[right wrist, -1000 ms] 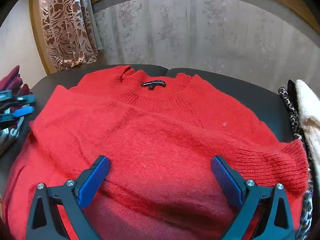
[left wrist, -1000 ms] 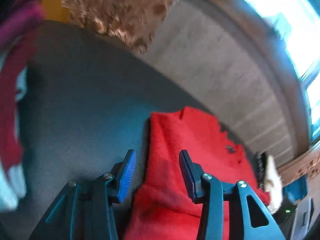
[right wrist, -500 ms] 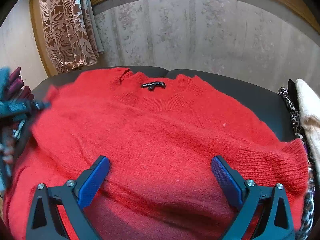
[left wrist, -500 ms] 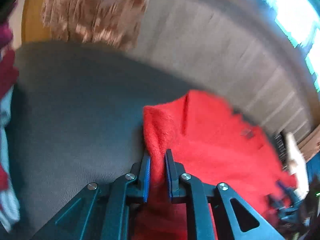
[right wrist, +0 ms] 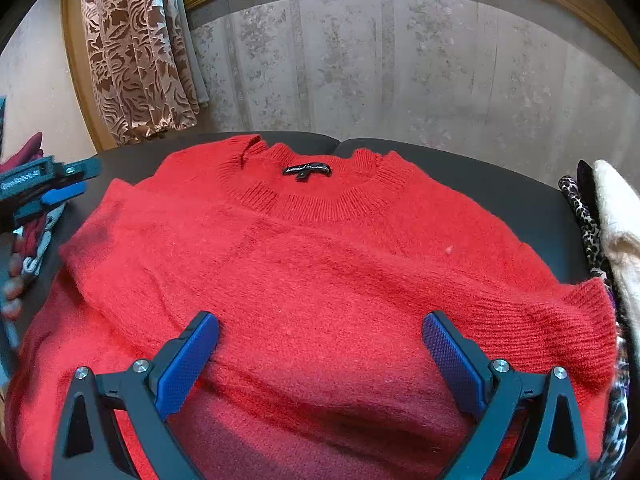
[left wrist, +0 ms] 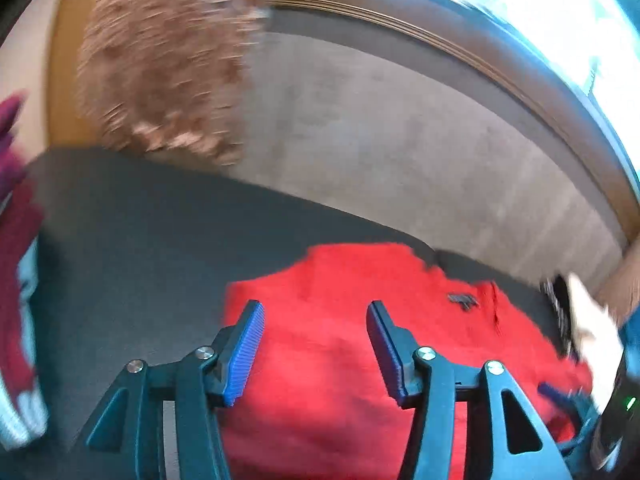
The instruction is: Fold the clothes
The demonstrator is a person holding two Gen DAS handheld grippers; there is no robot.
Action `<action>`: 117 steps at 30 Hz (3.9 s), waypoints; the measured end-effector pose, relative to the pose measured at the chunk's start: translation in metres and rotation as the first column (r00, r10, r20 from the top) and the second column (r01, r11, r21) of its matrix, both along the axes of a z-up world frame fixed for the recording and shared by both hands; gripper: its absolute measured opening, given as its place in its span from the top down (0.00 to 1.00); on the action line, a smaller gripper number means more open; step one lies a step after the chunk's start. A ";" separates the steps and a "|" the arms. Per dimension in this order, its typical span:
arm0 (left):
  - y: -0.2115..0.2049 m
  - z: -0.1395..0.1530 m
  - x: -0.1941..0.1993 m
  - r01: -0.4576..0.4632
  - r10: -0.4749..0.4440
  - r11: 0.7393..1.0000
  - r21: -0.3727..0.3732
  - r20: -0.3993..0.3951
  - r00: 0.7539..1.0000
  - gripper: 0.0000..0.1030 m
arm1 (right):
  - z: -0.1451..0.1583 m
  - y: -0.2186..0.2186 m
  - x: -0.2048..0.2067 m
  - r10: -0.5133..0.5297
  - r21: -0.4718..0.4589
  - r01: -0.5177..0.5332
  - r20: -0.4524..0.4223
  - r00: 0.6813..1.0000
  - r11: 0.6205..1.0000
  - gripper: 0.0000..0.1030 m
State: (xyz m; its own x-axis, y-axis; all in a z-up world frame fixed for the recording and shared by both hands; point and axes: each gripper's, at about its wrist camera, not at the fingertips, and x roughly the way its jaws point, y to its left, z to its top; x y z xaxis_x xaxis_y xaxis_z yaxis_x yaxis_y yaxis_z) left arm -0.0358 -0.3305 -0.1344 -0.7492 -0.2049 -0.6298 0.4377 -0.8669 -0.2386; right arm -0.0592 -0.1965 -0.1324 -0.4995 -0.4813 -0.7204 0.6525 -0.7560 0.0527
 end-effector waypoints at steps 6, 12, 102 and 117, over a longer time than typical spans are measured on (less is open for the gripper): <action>-0.029 -0.046 -0.020 -0.035 0.028 0.991 0.130 0.052 0.998 0.51 | 0.001 0.009 -0.006 0.004 -0.069 -0.001 0.043 0.999 0.998 0.00; -0.027 -0.048 -0.018 -0.070 0.063 0.993 0.092 0.070 0.996 0.51 | -0.001 0.011 -0.009 0.015 -0.104 -0.009 0.055 0.998 0.994 0.00; 0.081 -0.092 0.283 0.135 -0.216 0.940 0.312 0.239 0.947 0.31 | 0.011 0.262 0.155 0.021 -0.370 0.158 0.435 0.900 0.916 0.00; 0.081 -0.108 0.275 0.159 -0.303 0.858 0.488 0.232 0.924 0.51 | -0.013 0.243 0.185 0.252 -0.563 0.032 0.419 0.872 0.826 0.00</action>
